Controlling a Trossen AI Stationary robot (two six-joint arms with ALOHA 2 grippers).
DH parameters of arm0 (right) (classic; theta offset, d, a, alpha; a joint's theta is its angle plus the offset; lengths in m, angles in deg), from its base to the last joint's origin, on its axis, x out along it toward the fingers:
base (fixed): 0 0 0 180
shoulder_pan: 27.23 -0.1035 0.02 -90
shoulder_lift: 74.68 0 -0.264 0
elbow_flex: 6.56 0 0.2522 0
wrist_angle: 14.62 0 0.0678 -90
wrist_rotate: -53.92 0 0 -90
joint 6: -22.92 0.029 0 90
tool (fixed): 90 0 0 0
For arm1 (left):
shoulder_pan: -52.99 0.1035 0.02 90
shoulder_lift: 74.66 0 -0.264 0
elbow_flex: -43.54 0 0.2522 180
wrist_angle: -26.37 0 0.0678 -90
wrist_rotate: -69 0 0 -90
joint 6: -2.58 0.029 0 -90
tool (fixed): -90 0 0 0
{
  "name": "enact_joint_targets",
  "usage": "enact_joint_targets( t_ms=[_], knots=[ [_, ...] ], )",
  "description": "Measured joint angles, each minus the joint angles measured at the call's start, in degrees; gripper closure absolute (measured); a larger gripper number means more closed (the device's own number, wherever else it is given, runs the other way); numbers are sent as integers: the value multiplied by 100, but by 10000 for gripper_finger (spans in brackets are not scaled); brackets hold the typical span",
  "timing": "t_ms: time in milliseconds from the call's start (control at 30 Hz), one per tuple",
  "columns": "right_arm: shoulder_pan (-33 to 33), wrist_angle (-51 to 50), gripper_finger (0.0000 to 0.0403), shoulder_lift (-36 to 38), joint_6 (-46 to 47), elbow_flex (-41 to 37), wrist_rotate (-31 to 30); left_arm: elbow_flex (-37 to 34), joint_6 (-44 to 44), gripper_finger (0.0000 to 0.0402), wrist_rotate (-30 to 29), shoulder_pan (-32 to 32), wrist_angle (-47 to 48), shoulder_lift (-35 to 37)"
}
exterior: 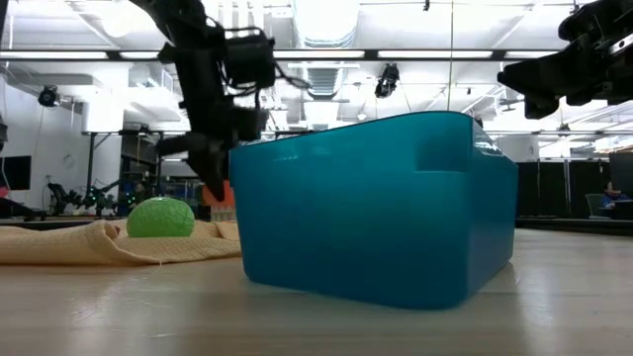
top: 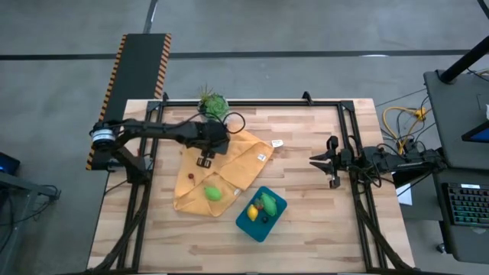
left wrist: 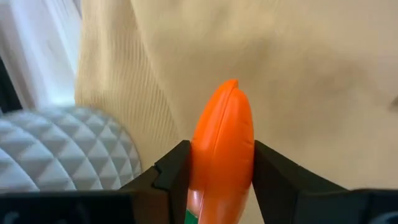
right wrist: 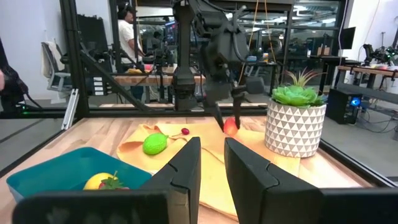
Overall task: Pick and placing Produce into tupperware
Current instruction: Put the orange carrot into the blue bin
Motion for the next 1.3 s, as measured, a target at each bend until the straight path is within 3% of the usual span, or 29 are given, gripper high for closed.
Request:
enact_joint_targets(
  t_ms=[167,467,733,900,1300],
  knots=[
    [0,4,339,0,1,0,0,204,-438,278,529,-334,-109,77],
    [0,7,339,0,26,0,0,437,-864,278,725,-1110,-1052,203],
    [0,9,339,0,36,0,0,417,-1756,278,2135,-1463,-2588,420],
    [0,31,339,7,40,0,0,403,-2164,278,2693,-1624,-3536,453],
    [0,59,339,5,41,0,-1,271,-2393,278,2760,-2191,-5244,-257]
  ],
)
